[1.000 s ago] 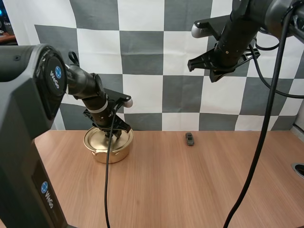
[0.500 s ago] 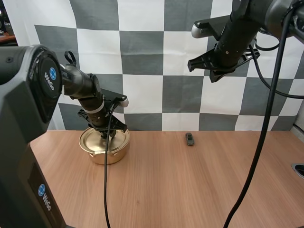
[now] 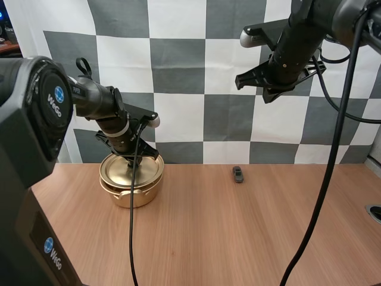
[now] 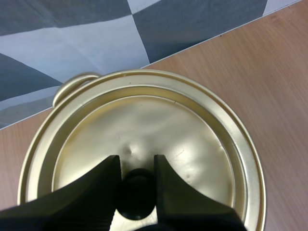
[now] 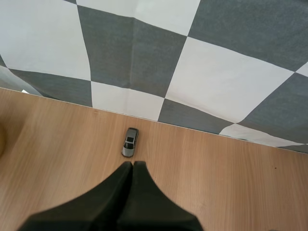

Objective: Open the pot, put the car inside, and close it

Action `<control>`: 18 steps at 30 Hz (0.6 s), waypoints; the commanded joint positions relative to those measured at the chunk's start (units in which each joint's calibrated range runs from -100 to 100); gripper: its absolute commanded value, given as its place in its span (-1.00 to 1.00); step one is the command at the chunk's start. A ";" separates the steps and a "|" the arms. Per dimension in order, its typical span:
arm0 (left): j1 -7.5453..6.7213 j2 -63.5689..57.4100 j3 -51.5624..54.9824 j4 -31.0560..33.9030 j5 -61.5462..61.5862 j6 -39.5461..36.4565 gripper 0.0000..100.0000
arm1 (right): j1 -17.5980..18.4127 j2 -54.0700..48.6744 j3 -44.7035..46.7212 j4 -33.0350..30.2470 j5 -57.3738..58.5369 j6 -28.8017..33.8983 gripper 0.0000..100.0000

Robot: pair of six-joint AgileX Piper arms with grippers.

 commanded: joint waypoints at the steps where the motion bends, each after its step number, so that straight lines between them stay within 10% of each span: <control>1: 0.02 -0.72 -0.22 0.14 -0.09 -0.06 -1.00 | 0.03 -0.01 -0.04 0.08 0.04 0.00 -1.00; 18: 0.02 -27.99 -24.08 -5.38 36.69 -2.48 -1.00 | 0.03 5.26 16.87 -0.25 -21.84 0.31 -1.00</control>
